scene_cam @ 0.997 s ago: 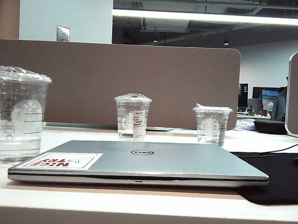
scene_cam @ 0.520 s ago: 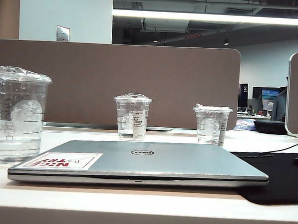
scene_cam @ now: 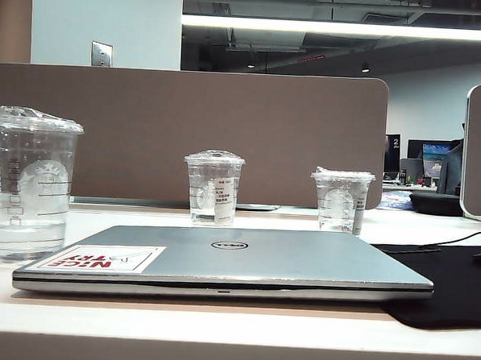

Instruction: Pick up the coffee cup on the left and place it on the left side of the laptop.

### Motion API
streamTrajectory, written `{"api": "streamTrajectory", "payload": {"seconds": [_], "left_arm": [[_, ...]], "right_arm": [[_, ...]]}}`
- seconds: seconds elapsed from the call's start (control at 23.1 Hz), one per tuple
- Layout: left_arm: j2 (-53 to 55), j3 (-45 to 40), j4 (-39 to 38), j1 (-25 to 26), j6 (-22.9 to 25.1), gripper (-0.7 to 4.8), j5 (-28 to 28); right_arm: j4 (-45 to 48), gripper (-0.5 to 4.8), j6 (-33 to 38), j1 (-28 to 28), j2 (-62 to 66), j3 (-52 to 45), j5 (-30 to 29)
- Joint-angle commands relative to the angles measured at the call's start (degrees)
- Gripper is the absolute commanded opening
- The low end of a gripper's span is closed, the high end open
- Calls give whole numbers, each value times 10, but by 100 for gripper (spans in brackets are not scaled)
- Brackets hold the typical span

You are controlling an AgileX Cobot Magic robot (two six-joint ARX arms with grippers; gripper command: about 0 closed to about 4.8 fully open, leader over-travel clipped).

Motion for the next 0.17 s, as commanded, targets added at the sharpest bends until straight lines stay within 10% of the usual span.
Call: {"api": "streamTrajectory", "payload": {"seconds": [0.04,0.17], "left_arm": [[0,2,7,1,-2,-5,0],[0,2,7,1,-2,-5,0]], "right_arm": [[10,-4,2,0,-1,-2,0],[10,-4,2,0,-1,-2,0]]}}
